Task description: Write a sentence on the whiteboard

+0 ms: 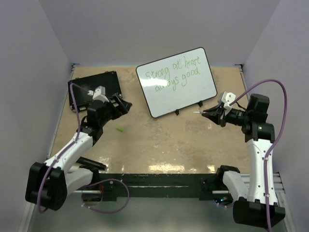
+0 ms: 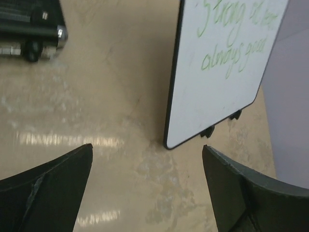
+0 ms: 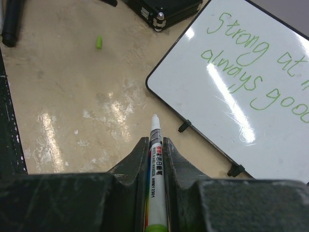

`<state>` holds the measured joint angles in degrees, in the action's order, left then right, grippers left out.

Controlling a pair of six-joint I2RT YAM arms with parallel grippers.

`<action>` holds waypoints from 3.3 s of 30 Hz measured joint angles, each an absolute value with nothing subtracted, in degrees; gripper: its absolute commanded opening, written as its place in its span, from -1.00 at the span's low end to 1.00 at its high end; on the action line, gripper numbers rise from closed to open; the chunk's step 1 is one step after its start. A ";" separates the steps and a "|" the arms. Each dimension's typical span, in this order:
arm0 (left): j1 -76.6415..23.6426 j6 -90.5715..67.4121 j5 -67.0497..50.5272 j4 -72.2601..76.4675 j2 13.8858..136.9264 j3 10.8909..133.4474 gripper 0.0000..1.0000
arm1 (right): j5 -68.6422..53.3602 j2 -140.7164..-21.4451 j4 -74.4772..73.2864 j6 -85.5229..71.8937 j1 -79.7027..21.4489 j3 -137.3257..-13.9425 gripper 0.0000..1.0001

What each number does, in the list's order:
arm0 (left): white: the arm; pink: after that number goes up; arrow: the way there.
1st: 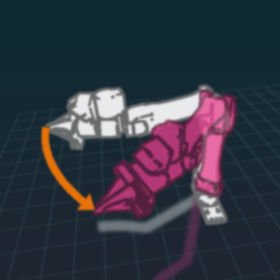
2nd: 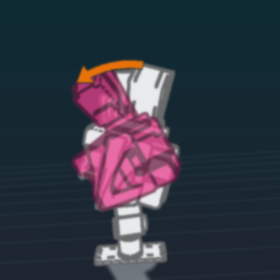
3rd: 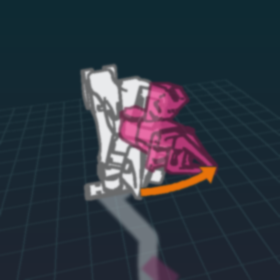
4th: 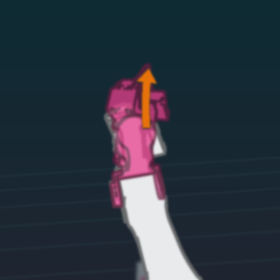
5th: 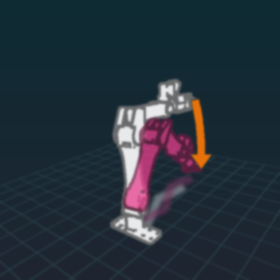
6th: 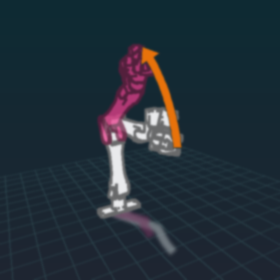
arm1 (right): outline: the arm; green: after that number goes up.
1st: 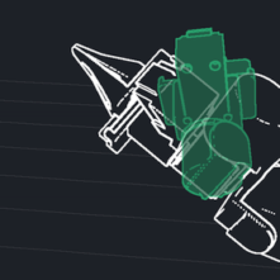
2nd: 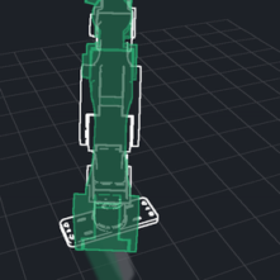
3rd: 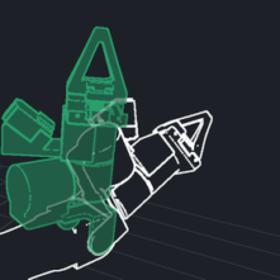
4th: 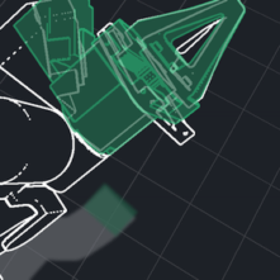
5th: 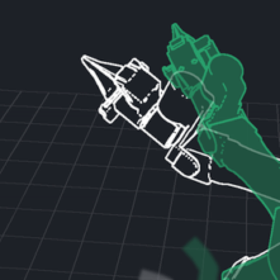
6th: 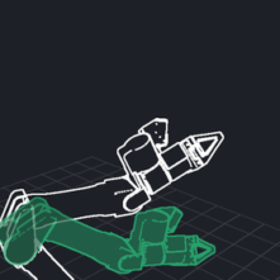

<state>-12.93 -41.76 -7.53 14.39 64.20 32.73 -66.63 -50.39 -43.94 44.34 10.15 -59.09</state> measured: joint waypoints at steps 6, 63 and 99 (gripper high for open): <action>-19.90 -56.66 8.01 -15.70 61.41 37.69 0.67 | -65.95 -46.37 -40.16 41.41 10.15 -56.97 -1.00; -25.65 -50.11 6.87 -22.81 76.95 42.96 -1.00 | -65.78 -46.37 -40.64 43.48 10.13 -55.77 -1.00; -57.14 18.59 -13.26 24.84 74.74 30.55 -1.00 | -66.67 -65.93 -58.15 65.69 -12.21 -59.35 -1.00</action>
